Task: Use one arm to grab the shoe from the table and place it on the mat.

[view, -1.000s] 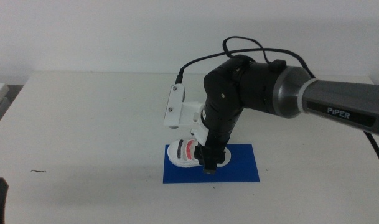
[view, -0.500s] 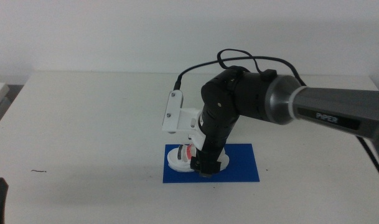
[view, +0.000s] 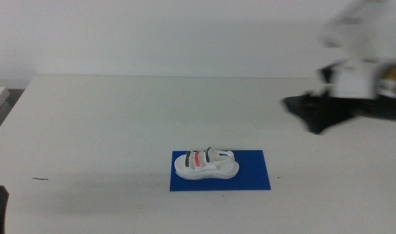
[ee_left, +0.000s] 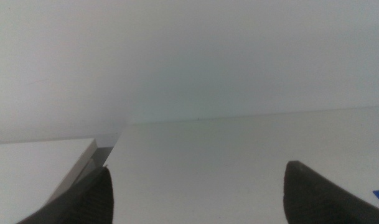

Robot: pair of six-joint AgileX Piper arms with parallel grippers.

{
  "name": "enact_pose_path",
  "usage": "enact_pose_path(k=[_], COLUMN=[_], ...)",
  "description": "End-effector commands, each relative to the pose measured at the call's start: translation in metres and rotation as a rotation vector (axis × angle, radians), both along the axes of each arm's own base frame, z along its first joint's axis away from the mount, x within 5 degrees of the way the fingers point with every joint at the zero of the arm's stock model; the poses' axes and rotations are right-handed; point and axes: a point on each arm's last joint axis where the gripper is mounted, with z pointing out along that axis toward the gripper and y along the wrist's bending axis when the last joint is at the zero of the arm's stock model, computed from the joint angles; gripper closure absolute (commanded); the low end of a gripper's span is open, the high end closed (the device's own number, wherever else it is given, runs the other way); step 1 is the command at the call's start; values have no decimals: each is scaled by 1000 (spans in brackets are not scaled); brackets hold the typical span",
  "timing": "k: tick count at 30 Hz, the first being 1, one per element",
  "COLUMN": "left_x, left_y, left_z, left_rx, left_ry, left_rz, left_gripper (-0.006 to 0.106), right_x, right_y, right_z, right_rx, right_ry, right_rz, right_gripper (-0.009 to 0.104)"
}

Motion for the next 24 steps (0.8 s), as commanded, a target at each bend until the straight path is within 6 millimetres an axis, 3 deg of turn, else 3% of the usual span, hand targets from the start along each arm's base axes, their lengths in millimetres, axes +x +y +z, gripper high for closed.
enact_pose_path(k=[1,5,6,8,13,21,24], left_x=[0,0,0,0,0,0,0], left_y=[0,0,0,0,0,0,0], left_z=[1,1,1,1,1,1,1], left_rx=[-7,-7,-7,-7,-7,-7,-7], left_ry=[-6,-6,-6,-6,-6,-6,-6], left_rz=[-2,-2,-2,-2,-2,-2,-2], left_gripper=[7,7,7,7,7,7,7], right_x=[-23,-72,-112,-128,-150,-166,-170], right_y=[-30,-71,-99,-105,-109,-111,-112], right_z=[0,-11,-35,-48,-74,-133,-137], right_rx=[100,197,192,186,170,187,161], right_ry=[-95,-256,-332,-360,-444,-362,-325], right_rz=[-92,-196,-298,-323,-307,-324,-321], right_gripper=[3,3,3,3,3,3,3])
